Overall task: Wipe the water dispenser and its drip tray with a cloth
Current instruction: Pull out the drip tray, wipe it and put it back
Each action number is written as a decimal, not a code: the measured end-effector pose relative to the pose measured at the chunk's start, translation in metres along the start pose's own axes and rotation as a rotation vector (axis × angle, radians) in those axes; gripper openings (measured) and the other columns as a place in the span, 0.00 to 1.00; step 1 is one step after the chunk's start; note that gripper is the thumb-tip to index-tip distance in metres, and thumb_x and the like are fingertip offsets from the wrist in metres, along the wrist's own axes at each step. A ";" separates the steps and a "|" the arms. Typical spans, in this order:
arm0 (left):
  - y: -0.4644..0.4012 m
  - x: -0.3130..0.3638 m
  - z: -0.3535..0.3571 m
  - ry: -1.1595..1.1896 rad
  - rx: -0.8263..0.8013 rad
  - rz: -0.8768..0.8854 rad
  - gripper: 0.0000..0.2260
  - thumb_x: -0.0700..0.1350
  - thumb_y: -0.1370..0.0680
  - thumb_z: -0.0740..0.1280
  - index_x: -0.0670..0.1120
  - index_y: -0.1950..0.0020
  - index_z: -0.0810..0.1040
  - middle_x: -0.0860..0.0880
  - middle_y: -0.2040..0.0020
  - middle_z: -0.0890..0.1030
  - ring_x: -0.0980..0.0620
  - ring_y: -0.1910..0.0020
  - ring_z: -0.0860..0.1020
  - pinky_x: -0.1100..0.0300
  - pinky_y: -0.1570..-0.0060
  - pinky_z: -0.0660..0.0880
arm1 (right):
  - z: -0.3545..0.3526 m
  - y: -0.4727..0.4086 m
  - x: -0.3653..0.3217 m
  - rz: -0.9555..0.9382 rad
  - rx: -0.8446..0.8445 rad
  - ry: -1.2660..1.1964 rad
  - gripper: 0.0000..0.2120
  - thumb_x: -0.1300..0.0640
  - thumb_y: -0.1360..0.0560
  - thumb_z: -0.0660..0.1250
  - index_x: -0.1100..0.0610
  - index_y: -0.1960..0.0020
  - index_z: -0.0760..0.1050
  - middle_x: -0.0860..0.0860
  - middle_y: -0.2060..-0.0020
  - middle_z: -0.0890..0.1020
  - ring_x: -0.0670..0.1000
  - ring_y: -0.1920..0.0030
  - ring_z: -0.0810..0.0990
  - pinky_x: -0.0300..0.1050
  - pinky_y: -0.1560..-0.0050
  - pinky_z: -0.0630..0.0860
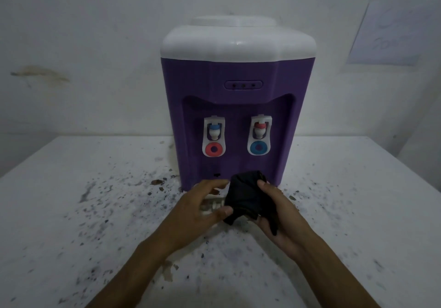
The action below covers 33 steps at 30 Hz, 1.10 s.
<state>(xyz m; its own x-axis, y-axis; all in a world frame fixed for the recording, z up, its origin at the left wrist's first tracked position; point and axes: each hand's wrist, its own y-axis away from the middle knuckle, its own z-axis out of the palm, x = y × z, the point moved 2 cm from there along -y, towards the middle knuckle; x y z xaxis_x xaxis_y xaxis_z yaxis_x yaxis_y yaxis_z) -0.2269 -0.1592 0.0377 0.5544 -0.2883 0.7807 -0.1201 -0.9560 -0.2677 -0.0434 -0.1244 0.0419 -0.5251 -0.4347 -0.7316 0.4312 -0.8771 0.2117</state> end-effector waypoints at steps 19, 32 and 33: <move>0.000 0.017 0.007 0.274 0.187 -0.082 0.06 0.46 0.25 0.67 0.47 0.52 0.83 0.52 0.55 0.84 0.57 0.55 0.81 0.67 0.56 0.76 | -0.021 0.010 0.005 -0.176 0.110 0.601 0.08 0.52 0.21 0.61 0.46 0.46 0.78 0.49 0.46 0.81 0.50 0.45 0.81 0.49 0.48 0.79; 0.011 0.013 0.011 0.498 -0.215 -0.408 0.04 0.44 0.28 0.72 0.46 0.61 0.80 0.51 0.63 0.81 0.56 0.60 0.78 0.63 0.55 0.75 | -0.020 0.030 -0.011 -0.305 0.049 1.455 0.10 0.41 0.24 0.61 0.41 0.55 0.79 0.41 0.60 0.81 0.37 0.59 0.78 0.32 0.58 0.72; 0.012 0.013 0.012 0.521 -0.227 -0.424 0.04 0.44 0.27 0.72 0.45 0.61 0.79 0.51 0.64 0.80 0.55 0.60 0.78 0.62 0.56 0.75 | -0.018 0.030 -0.011 -0.338 0.071 1.421 0.10 0.40 0.25 0.61 0.42 0.53 0.79 0.41 0.59 0.81 0.37 0.58 0.78 0.31 0.59 0.72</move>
<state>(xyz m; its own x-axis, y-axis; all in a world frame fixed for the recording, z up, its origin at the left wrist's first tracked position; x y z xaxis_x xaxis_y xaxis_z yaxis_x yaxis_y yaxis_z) -0.2111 -0.1732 0.0374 0.1325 0.1766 0.9753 -0.1816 -0.9630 0.1990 -0.0116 -0.1428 0.0447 0.5772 0.3159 -0.7530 0.3782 -0.9207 -0.0964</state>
